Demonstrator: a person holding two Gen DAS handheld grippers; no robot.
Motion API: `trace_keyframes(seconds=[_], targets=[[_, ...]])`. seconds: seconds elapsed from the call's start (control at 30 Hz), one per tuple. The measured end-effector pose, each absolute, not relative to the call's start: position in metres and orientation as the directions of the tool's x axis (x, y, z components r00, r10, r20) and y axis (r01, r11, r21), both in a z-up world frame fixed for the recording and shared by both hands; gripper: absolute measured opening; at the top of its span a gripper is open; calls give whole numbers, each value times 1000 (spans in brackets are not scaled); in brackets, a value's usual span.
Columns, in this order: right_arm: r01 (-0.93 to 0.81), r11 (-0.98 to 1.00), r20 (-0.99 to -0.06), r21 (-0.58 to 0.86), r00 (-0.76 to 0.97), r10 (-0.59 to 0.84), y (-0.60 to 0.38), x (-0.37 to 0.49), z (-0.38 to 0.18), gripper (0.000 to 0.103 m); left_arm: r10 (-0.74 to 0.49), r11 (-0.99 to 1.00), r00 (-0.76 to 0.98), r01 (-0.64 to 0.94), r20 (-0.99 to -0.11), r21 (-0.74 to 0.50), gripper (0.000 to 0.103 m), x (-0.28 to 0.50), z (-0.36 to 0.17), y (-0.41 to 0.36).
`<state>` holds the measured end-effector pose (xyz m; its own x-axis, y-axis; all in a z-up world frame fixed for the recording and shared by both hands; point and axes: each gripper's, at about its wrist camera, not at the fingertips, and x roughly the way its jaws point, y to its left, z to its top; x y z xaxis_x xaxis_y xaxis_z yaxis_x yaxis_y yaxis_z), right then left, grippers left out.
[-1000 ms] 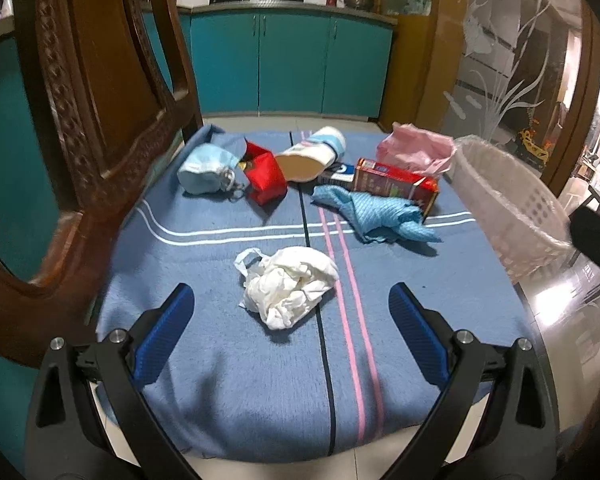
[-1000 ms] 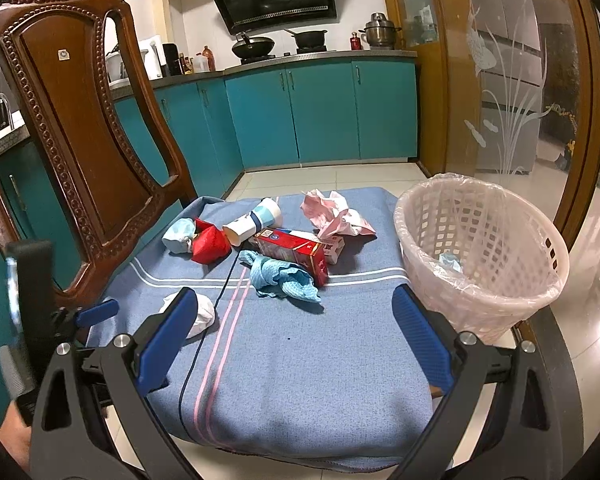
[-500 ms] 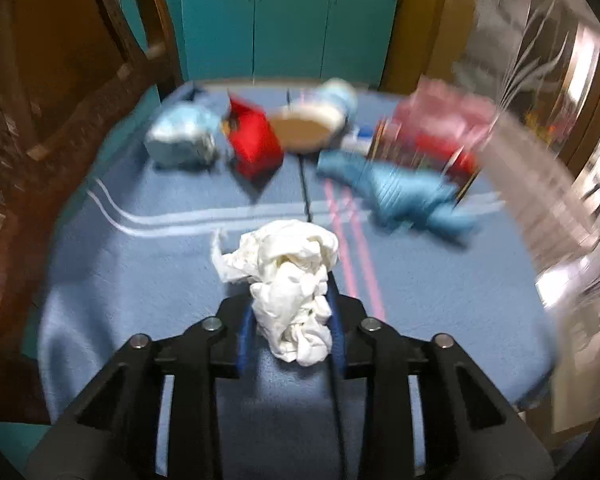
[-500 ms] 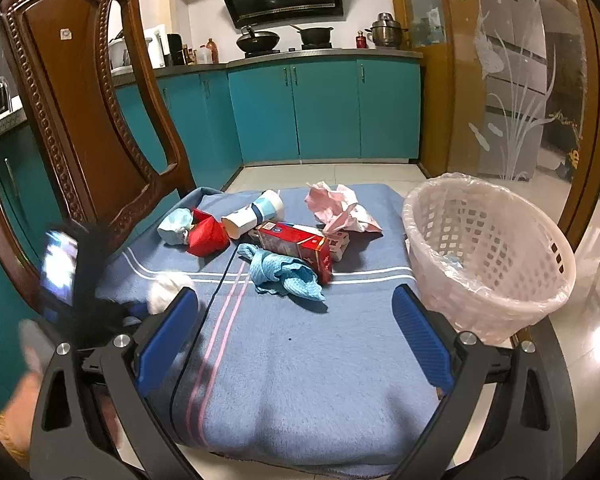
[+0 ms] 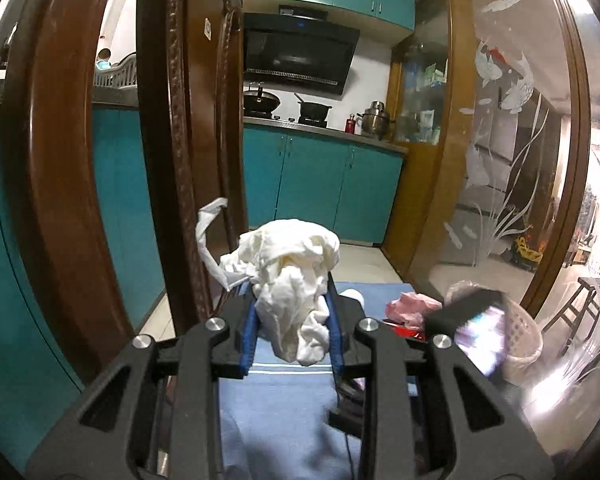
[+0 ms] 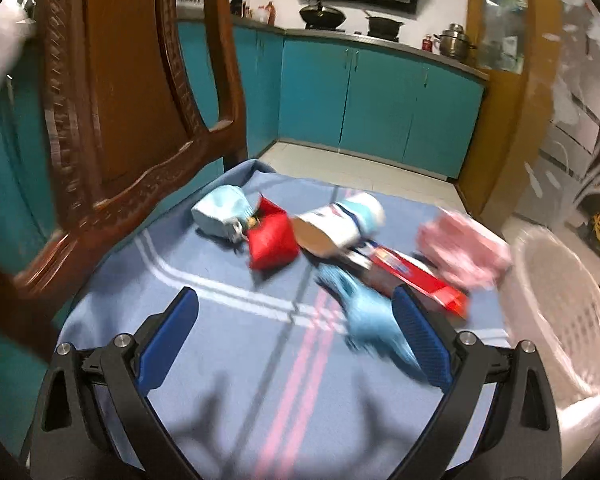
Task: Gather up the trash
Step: 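Grasp the white tissue with the left tool while the right grasps the red wrapper, then lift the white tissue with the left tool while the right lifts the red wrapper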
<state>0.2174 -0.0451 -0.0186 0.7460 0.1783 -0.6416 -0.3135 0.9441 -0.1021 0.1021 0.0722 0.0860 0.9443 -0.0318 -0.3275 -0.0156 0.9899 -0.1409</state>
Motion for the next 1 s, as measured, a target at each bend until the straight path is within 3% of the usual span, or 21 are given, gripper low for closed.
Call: trace_keyframes(seconds=[0.13, 0.23, 0.27, 0.3, 0.33, 0.37, 0.53, 0.67, 0.8, 1.0], targets=[[-307, 943, -703, -127, 699, 133, -10, 261, -40, 75, -35, 991, 943, -10, -331, -132, 29, 103, 84, 72], [-310, 940, -737, -140, 667, 110, 5, 285, -56, 55, -37, 991, 938, -10, -345, -134, 29, 108, 82, 73], [-314, 939, -754, -144, 648, 101, 7, 292, -62, 30, -37, 991, 935, -11, -353, -133, 29, 111, 82, 73], [-318, 940, -784, -126, 612, 102, 7, 299, -68, 20, -38, 991, 932, -12, -360, -136, 29, 112, 81, 73], [-308, 946, -789, -100, 604, 113, 2, 297, -67, 19, -39, 990, 931, -13, -363, -140, 29, 115, 81, 73], [-307, 948, -787, -86, 604, 124, -1, 292, -63, 11, -38, 990, 930, -15, -364, -140, 29, 114, 81, 74], [-402, 915, -735, 31, 612, 293, -52, 213, -15, 9, -61, 989, 927, 6, -371, -146, 29, 116, 80, 71], [-397, 914, -677, 90, 649, 348, -104, 161, 18, 9, -82, 989, 908, 24, -410, -146, 30, 117, 74, 65], [-314, 943, -600, 111, 735, 316, -158, 126, 42, 9, -124, 987, 874, 59, -469, -151, 30, 123, 62, 48], [-266, 954, -604, 141, 740, 296, -184, 120, 33, 10, -146, 987, 799, 82, -583, -136, 30, 138, 28, 16]])
